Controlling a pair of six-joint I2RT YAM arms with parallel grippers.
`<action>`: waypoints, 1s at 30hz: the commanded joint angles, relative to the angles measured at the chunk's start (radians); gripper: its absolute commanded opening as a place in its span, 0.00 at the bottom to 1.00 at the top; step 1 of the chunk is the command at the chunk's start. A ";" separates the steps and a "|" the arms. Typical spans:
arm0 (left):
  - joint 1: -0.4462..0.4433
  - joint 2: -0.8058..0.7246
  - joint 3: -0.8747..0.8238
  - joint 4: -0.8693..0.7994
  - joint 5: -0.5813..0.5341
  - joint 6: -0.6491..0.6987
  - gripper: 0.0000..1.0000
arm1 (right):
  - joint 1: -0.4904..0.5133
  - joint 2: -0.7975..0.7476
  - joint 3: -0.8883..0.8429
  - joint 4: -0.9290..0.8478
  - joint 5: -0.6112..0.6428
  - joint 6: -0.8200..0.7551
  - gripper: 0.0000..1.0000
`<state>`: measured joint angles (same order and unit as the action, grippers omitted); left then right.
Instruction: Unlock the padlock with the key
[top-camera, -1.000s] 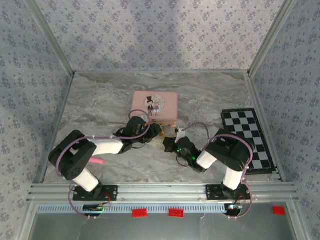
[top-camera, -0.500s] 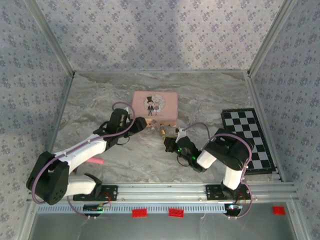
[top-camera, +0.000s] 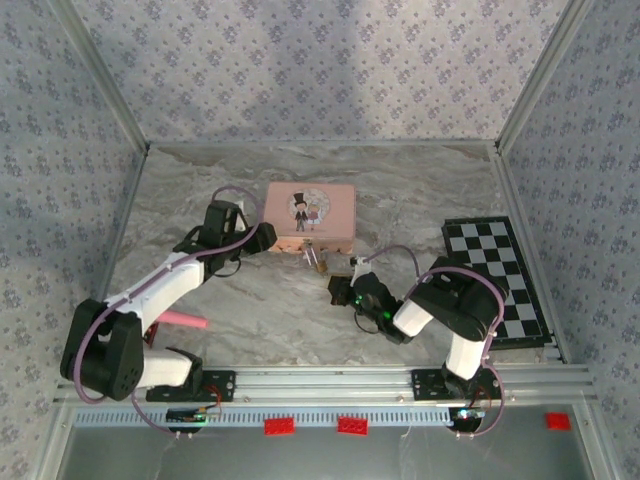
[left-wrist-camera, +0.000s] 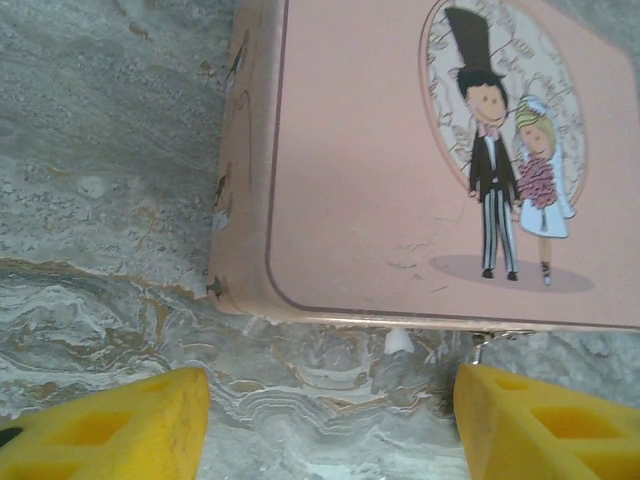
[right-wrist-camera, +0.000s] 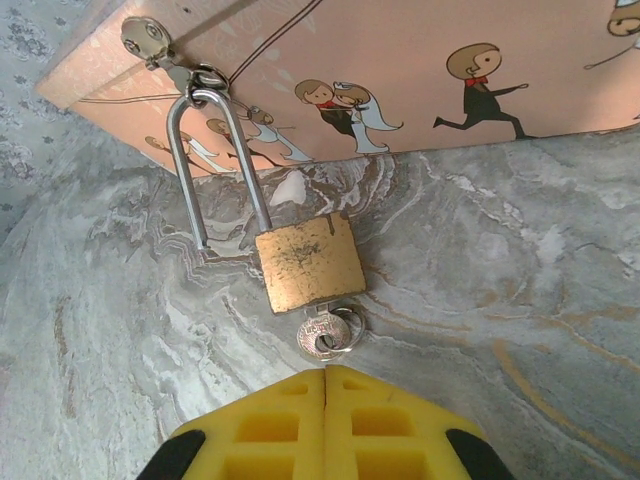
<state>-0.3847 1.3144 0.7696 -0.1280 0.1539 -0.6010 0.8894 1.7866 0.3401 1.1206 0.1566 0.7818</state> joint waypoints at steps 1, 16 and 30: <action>0.004 0.012 0.032 -0.017 0.036 0.039 0.66 | -0.017 -0.021 0.016 -0.031 -0.024 -0.001 0.00; 0.010 -0.019 -0.054 0.055 0.048 0.040 0.67 | -0.116 -0.181 0.312 -0.740 -0.359 -0.459 0.37; 0.050 -0.105 -0.185 0.136 0.043 0.005 0.68 | -0.202 -0.065 0.472 -0.810 -0.528 -0.360 0.36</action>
<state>-0.3466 1.2396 0.6033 -0.0311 0.1940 -0.5816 0.6971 1.6890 0.7815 0.3195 -0.3038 0.3836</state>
